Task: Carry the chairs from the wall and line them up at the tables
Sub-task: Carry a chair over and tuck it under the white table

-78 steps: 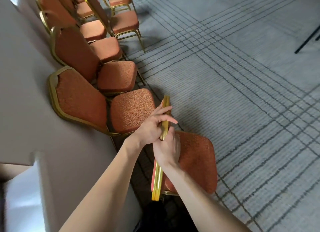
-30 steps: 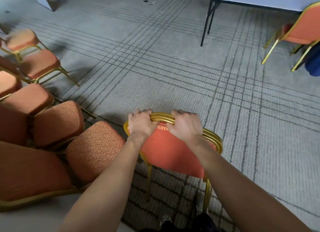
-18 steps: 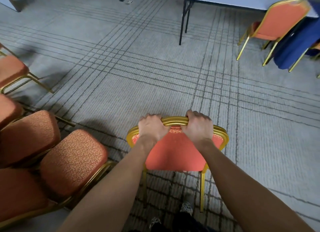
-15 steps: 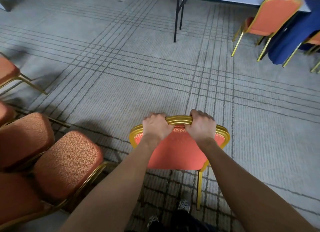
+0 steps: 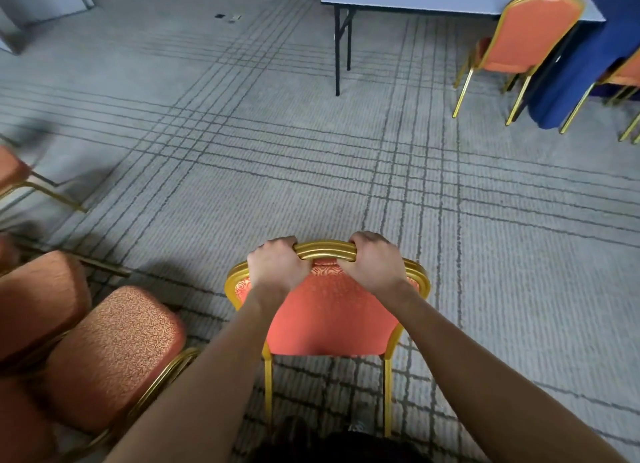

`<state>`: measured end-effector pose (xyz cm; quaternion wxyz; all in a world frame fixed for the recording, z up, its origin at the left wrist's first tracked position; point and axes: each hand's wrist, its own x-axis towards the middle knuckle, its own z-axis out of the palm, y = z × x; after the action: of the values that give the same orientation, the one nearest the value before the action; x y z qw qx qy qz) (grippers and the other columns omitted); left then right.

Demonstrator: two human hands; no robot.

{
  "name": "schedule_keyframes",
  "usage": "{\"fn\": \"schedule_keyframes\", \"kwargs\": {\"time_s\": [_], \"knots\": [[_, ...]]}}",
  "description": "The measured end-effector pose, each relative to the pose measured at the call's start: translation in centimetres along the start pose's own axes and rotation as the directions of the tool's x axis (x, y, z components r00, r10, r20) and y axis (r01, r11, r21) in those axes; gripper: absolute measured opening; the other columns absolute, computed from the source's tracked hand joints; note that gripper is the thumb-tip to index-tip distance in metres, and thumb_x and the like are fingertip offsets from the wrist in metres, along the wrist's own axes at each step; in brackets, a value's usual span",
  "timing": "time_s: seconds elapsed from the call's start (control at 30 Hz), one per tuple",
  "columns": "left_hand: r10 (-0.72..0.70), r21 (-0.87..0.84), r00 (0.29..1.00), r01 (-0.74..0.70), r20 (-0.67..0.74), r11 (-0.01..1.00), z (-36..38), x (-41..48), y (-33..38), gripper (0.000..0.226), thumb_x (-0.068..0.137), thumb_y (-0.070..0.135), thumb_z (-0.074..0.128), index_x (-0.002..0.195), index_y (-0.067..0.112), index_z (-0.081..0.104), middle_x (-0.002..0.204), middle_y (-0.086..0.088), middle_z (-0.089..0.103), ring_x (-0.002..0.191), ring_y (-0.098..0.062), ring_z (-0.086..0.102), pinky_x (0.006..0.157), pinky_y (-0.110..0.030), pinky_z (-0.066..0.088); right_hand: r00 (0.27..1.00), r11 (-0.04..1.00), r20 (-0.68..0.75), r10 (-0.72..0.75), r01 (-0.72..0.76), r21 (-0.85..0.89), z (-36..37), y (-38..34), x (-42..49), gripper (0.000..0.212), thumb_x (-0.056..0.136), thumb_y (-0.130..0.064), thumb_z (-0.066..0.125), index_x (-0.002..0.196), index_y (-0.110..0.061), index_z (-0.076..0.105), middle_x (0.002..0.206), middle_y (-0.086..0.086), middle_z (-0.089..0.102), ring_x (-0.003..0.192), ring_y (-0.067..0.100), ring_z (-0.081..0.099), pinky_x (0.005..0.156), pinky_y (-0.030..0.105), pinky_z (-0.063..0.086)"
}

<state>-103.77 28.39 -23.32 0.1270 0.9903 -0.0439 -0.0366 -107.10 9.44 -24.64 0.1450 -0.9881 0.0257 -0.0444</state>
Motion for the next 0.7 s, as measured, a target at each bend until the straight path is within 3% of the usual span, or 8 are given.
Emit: {"fn": "schedule_keyframes", "kwargs": {"time_s": [0.13,0.33,0.4,0.53,0.7], "knots": [[-0.002,0.011,1.0,0.002,-0.02,1.0,-0.1,1.5,-0.4,0.025,0.078,0.048,0.059,0.083,0.023,0.064,0.088,-0.003,0.071,0.089,-0.033,0.066,0.073,-0.035,0.045,0.999,0.992,-0.011,0.051,-0.052,-0.114,0.3,-1.3,0.8,0.025,0.072,-0.035,0.073,0.079,-0.012,0.064,0.068,0.006,0.067,0.066,0.03,0.067,0.065,0.036,0.051],[0.029,0.011,0.996,-0.028,-0.083,1.0,0.3,6.4,0.0,0.03,0.071,0.05,0.065,0.071,0.022,0.056,0.073,-0.001,0.067,0.076,-0.031,0.065,0.063,-0.03,0.039,0.995,0.986,-0.046,0.083,-0.089,-0.141,0.4,0.0,5.6,0.02,0.08,-0.037,0.066,0.078,-0.018,0.06,0.061,-0.004,0.058,0.053,0.021,0.052,0.055,0.027,0.034],[0.049,0.003,0.992,-0.049,-0.116,0.999,0.4,8.3,0.2,0.03,0.068,0.048,0.067,0.067,0.021,0.056,0.066,-0.001,0.066,0.069,-0.032,0.064,0.059,-0.029,0.035,0.995,0.986,-0.054,0.088,-0.095,-0.135,0.2,0.2,7.5,0.023,0.083,-0.041,0.065,0.079,-0.018,0.061,0.066,-0.001,0.065,0.055,0.022,0.053,0.056,0.027,0.034],[0.109,-0.019,0.975,-0.115,-0.195,0.993,0.7,13.6,0.3,0.035,0.063,0.052,0.062,0.06,0.017,0.057,0.054,0.0,0.06,0.056,-0.03,0.062,0.053,-0.027,0.031,0.992,0.982,-0.014,0.123,-0.124,-0.14,-0.3,0.5,12.8,0.031,0.086,-0.048,0.059,0.086,-0.017,0.065,0.081,0.006,0.073,0.076,0.031,0.069,0.062,0.032,0.039],[0.119,-0.105,0.987,-0.13,-0.103,0.986,0.2,18.5,0.9,0.036,0.066,0.046,0.066,0.056,0.021,0.042,0.051,0.002,0.053,0.056,-0.027,0.059,0.057,-0.028,0.037,0.98,0.972,0.04,0.193,-0.186,-0.144,-0.5,1.1,17.6,0.035,0.087,-0.053,0.058,0.09,-0.019,0.069,0.091,0.007,0.075,0.087,0.033,0.069,0.071,0.034,0.045]]}}
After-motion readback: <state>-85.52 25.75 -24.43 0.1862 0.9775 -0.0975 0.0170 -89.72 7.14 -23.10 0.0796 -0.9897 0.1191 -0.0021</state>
